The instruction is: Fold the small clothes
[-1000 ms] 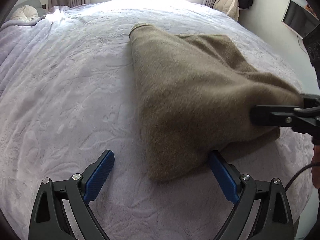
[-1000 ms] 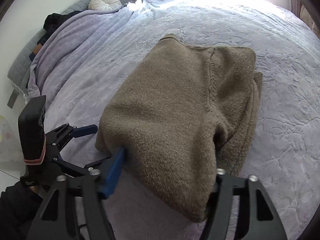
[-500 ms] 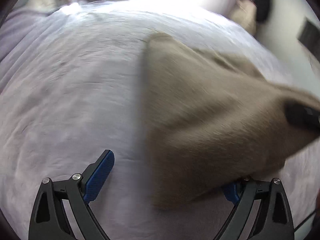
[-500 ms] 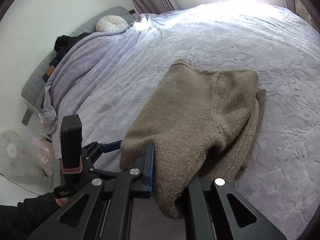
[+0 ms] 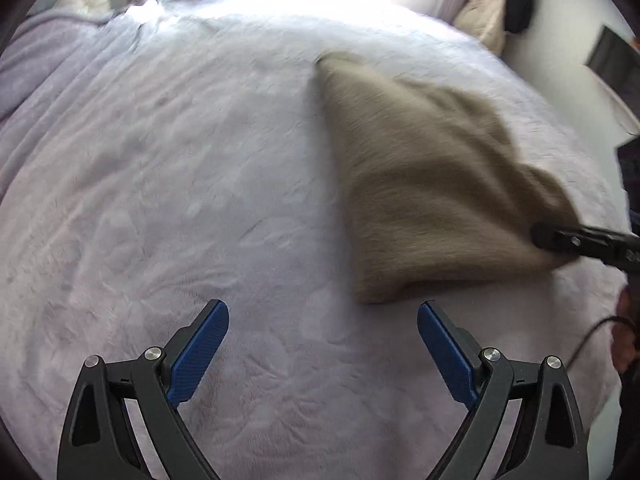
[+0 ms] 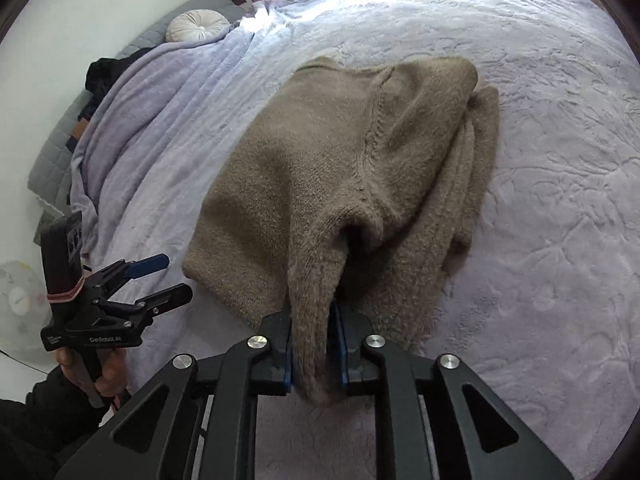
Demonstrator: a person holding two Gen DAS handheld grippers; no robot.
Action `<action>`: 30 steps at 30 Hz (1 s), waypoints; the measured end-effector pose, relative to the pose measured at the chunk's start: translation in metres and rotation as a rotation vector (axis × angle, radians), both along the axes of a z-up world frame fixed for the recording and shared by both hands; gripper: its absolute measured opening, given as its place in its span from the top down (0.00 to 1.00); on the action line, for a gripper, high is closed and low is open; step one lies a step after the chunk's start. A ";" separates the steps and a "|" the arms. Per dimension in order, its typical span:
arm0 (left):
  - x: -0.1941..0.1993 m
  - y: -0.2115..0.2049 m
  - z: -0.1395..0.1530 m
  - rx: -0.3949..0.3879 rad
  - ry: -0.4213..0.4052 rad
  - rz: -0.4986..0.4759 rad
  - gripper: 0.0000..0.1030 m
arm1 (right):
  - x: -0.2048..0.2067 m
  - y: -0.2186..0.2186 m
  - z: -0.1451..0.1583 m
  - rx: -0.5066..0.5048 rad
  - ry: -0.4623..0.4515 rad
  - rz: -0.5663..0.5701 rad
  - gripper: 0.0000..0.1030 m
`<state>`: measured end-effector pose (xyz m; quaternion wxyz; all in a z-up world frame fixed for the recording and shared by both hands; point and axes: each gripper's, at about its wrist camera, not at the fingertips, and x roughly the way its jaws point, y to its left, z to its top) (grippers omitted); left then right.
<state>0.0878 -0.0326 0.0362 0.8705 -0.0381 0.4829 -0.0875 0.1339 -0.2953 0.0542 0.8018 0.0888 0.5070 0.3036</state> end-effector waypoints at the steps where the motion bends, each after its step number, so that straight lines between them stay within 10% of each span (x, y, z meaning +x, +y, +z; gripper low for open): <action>1: -0.002 -0.003 0.013 -0.001 -0.036 -0.025 0.07 | -0.002 -0.005 0.010 0.010 -0.030 -0.004 0.74; 3: 0.003 -0.011 0.037 -0.010 -0.096 -0.062 0.07 | 0.003 -0.018 0.028 0.043 -0.075 -0.034 0.33; 7: 0.042 -0.037 0.055 -0.002 -0.134 -0.080 0.07 | 0.042 -0.040 0.044 0.094 -0.128 -0.165 0.21; 13: 0.088 -0.056 0.022 0.004 -0.051 -0.061 0.07 | 0.113 -0.026 0.017 -0.005 -0.032 -0.237 0.29; 18: 0.089 -0.050 -0.014 -0.015 0.036 -0.066 0.07 | 0.140 -0.010 -0.002 -0.128 -0.040 -0.202 0.84; 23: 0.088 -0.046 -0.031 -0.066 0.082 -0.070 0.00 | 0.135 -0.005 0.029 -0.199 -0.230 -0.164 0.91; 30: 0.085 -0.053 -0.032 -0.034 0.096 -0.077 0.00 | 0.158 -0.003 -0.001 -0.262 -0.156 -0.162 0.90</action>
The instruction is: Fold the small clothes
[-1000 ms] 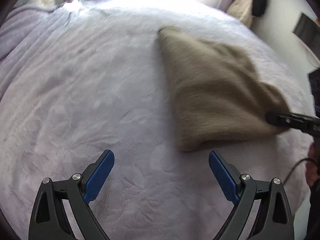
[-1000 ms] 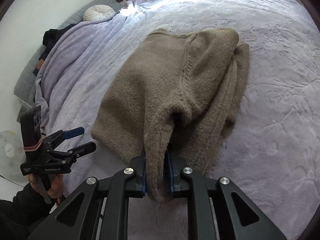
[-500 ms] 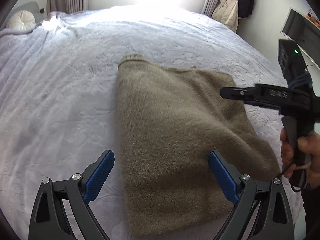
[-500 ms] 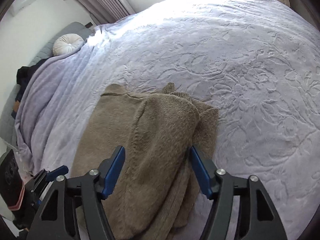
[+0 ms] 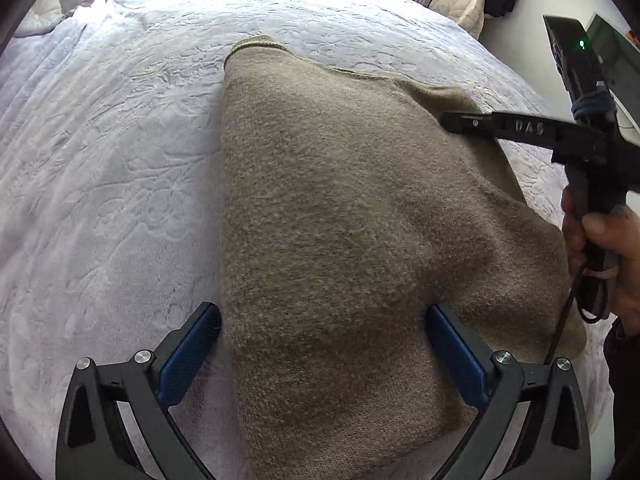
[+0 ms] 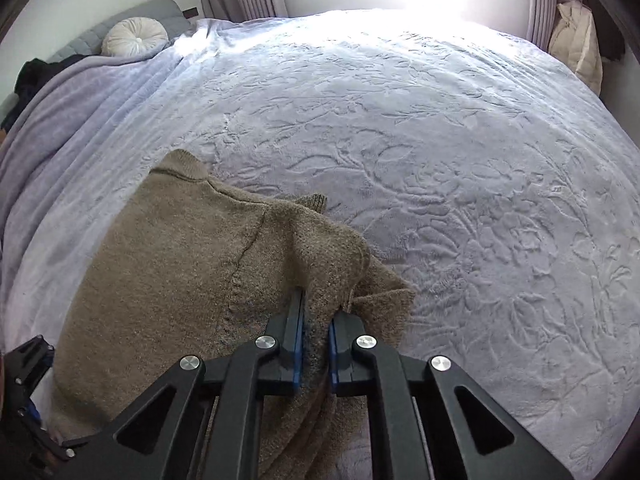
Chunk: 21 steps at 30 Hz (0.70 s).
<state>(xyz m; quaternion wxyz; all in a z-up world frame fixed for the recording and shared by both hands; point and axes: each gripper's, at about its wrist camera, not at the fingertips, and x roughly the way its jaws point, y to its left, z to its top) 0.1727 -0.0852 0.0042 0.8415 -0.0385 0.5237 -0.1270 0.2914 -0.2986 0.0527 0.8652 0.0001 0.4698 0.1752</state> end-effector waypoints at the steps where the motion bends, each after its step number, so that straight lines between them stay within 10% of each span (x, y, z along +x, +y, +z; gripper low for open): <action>1: -0.002 0.000 0.004 0.005 0.000 0.001 0.00 | -0.001 -0.005 0.004 0.027 0.008 -0.014 0.89; 11: -0.015 0.008 0.031 0.044 -0.072 0.020 0.00 | -0.107 -0.010 0.023 0.249 0.126 0.088 0.71; 21: -0.002 0.009 0.010 0.018 0.006 0.022 0.00 | -0.098 0.002 0.004 0.110 0.079 0.037 0.87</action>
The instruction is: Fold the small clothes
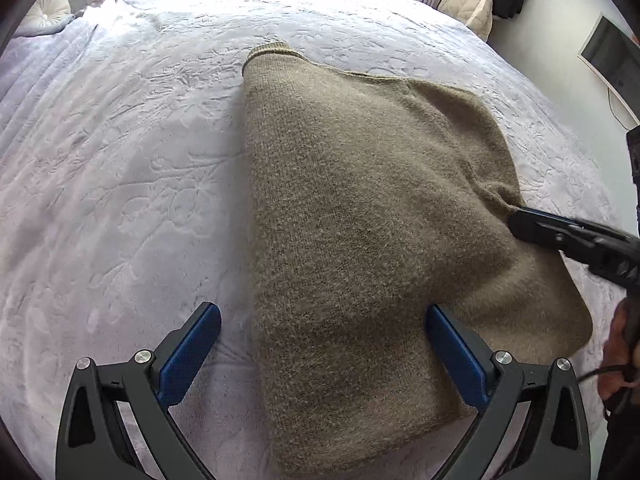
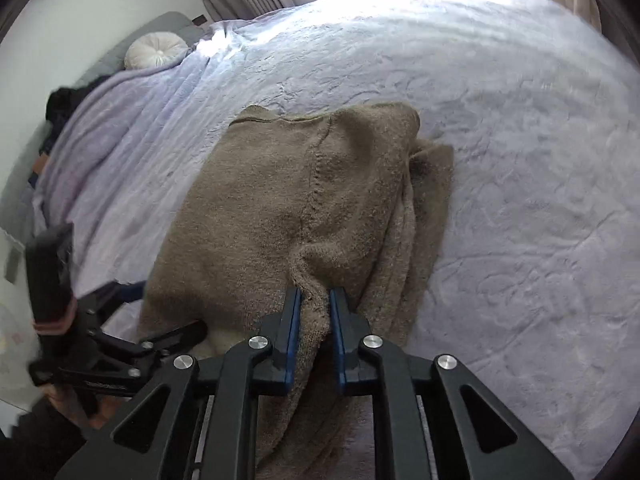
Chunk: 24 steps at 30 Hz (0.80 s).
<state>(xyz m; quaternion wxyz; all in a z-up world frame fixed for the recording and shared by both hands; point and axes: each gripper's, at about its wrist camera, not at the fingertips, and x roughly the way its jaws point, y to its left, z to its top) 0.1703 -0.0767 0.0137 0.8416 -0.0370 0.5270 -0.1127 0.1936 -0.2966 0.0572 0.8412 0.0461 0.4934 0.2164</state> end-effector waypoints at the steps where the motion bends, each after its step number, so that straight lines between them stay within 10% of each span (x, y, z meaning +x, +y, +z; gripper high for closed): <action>1: 0.000 -0.003 -0.001 0.010 0.011 -0.014 0.00 | -0.004 0.011 -0.001 -0.125 -0.060 0.024 0.87; 7: -0.004 -0.006 0.042 0.018 -0.102 -0.024 0.00 | -0.009 0.013 0.020 -0.074 -0.050 0.037 0.75; 11: 0.013 -0.009 0.043 0.102 -0.109 0.022 0.00 | -0.017 0.018 0.052 0.003 -0.156 0.064 0.31; 21: 0.031 -0.008 0.020 0.110 -0.050 0.034 0.00 | 0.020 0.006 -0.008 0.110 0.024 0.026 0.45; 24: 0.028 -0.010 0.032 0.098 -0.084 0.013 0.00 | 0.012 -0.006 0.008 0.092 -0.010 -0.023 0.32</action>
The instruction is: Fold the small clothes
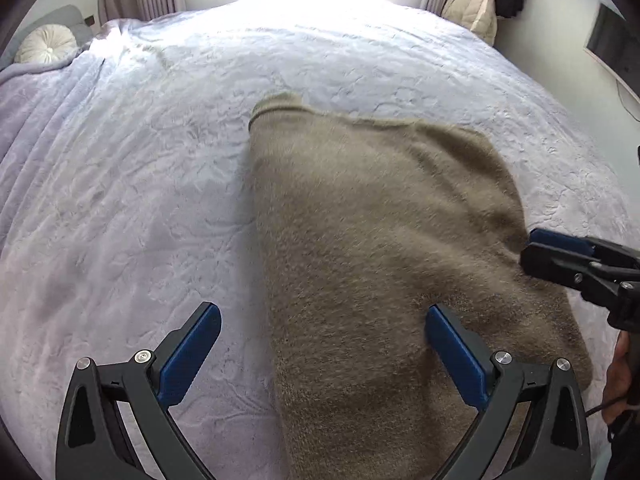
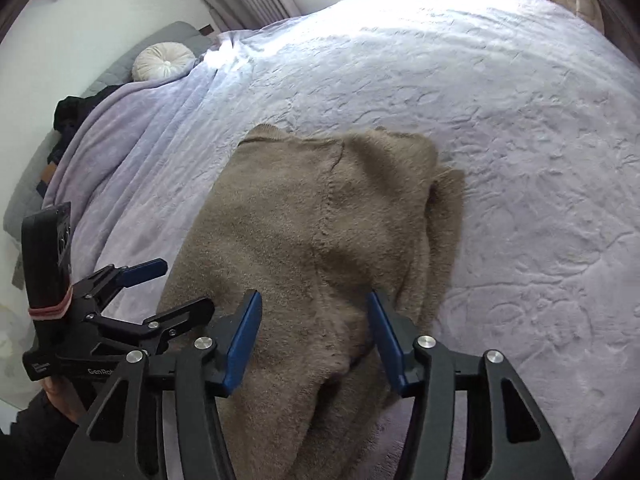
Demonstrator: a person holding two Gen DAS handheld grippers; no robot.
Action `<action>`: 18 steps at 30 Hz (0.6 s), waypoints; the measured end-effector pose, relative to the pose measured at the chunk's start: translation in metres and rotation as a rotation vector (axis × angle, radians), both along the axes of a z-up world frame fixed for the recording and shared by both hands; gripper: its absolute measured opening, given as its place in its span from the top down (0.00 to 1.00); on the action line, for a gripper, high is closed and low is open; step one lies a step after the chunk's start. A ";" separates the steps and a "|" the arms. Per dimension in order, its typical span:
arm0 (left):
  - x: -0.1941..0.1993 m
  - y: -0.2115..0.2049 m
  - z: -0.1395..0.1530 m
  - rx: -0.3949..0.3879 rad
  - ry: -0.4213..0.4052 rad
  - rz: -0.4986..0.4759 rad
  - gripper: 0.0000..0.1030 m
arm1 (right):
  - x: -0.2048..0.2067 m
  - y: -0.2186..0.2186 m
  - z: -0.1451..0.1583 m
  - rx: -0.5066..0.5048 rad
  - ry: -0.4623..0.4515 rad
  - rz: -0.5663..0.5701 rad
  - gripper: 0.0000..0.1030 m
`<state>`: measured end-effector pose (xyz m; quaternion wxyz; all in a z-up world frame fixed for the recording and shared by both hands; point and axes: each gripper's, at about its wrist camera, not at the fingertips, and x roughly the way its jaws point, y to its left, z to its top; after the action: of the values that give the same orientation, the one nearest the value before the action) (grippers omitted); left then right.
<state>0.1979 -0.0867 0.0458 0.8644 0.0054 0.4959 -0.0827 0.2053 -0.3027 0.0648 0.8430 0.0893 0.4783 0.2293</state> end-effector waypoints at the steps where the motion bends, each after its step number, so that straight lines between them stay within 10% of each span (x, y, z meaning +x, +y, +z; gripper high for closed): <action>1: 0.001 0.001 0.003 -0.007 -0.009 -0.013 0.00 | -0.005 -0.003 0.007 -0.051 -0.039 -0.026 0.26; 16: 0.058 0.016 -0.049 -0.373 0.252 -0.106 0.00 | 0.027 -0.018 -0.052 0.110 0.147 -0.069 0.18; 18: 0.057 0.011 -0.046 -0.352 0.236 -0.124 0.20 | 0.028 -0.009 -0.050 0.127 0.133 -0.042 0.33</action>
<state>0.2552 -0.0755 -0.0004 0.7812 -0.1249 0.5702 -0.2214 0.2336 -0.3118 0.0152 0.8067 0.1675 0.5157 0.2349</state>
